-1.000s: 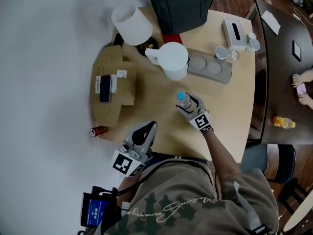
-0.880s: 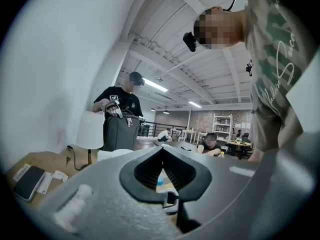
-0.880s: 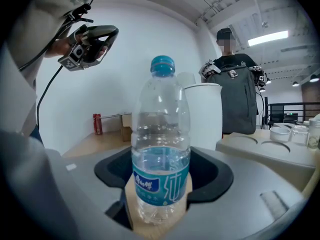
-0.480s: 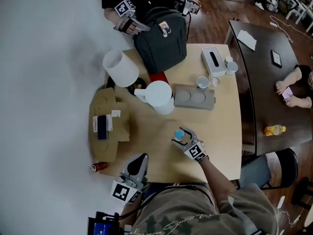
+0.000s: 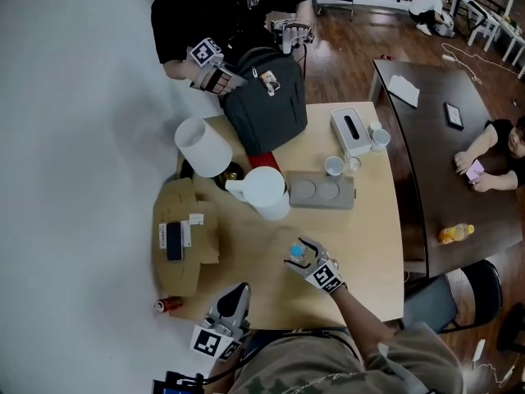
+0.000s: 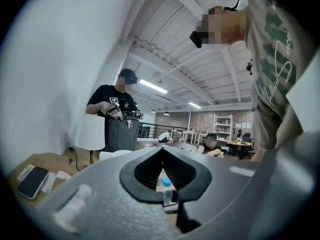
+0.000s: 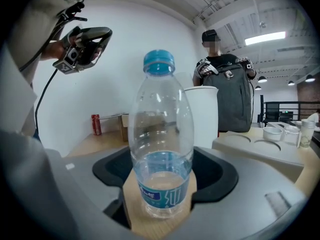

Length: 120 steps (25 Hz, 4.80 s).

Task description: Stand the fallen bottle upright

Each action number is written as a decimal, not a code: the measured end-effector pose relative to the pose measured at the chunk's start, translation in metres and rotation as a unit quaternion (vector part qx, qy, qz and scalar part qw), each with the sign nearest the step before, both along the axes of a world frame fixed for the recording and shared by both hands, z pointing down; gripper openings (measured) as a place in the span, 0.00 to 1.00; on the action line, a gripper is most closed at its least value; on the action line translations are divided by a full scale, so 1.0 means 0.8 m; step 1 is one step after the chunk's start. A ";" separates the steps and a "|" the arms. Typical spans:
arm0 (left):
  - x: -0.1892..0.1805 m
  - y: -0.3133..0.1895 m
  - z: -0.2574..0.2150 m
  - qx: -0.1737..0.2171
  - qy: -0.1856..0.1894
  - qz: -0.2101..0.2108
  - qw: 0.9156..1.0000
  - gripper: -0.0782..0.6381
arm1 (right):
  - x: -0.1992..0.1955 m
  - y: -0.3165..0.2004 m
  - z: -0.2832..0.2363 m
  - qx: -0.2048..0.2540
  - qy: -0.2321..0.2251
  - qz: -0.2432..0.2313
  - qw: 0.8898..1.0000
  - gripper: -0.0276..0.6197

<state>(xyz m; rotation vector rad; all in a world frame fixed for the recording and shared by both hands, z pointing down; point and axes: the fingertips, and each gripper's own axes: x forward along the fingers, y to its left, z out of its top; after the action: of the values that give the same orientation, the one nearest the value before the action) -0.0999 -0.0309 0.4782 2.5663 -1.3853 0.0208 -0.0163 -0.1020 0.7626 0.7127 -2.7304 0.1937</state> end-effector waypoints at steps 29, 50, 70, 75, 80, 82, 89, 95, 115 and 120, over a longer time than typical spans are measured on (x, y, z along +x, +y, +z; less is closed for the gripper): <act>-0.005 -0.015 -0.014 0.038 0.031 0.013 0.999 0.11 | 0.046 0.008 -0.189 0.125 -0.028 0.065 0.990 0.43; -0.066 0.007 0.007 0.054 0.076 0.042 0.995 0.11 | 0.053 0.054 -0.343 0.131 -0.089 0.238 0.958 0.05; 0.024 0.139 -0.041 0.093 0.009 -0.005 0.996 0.11 | 0.095 0.216 -0.376 0.164 -0.130 0.156 0.965 0.05; 0.076 0.220 -0.031 0.077 0.004 -0.018 0.997 0.11 | 0.143 0.285 -0.359 0.155 -0.135 0.149 0.967 0.05; 0.114 0.260 -0.044 0.086 -0.005 -0.026 0.996 0.11 | 0.188 0.317 -0.355 0.120 -0.120 0.163 0.972 0.05; 0.122 0.269 -0.058 0.088 -0.008 -0.020 0.996 0.11 | 0.196 0.323 -0.377 0.121 -0.146 0.169 0.967 0.05; 0.137 0.272 -0.087 0.117 0.001 0.014 0.993 0.11 | 0.195 0.347 -0.427 0.163 -0.155 0.158 0.961 0.05; 0.123 0.297 -0.090 0.126 0.005 0.024 0.992 0.11 | 0.172 0.368 -0.420 0.167 -0.148 0.166 0.961 0.05; 0.053 0.285 -0.114 0.137 0.006 0.007 0.990 0.11 | 0.109 0.356 -0.439 0.197 -0.108 0.166 0.960 0.05; 0.044 0.287 -0.116 0.139 0.002 0.007 0.990 0.11 | 0.095 0.361 -0.448 0.206 -0.116 0.150 0.960 0.05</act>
<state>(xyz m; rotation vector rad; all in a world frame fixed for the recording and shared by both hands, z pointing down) -0.0646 0.1984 0.3858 2.7970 -1.4590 -0.1881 0.0598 0.1865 0.4040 1.2959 -2.9009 -0.2518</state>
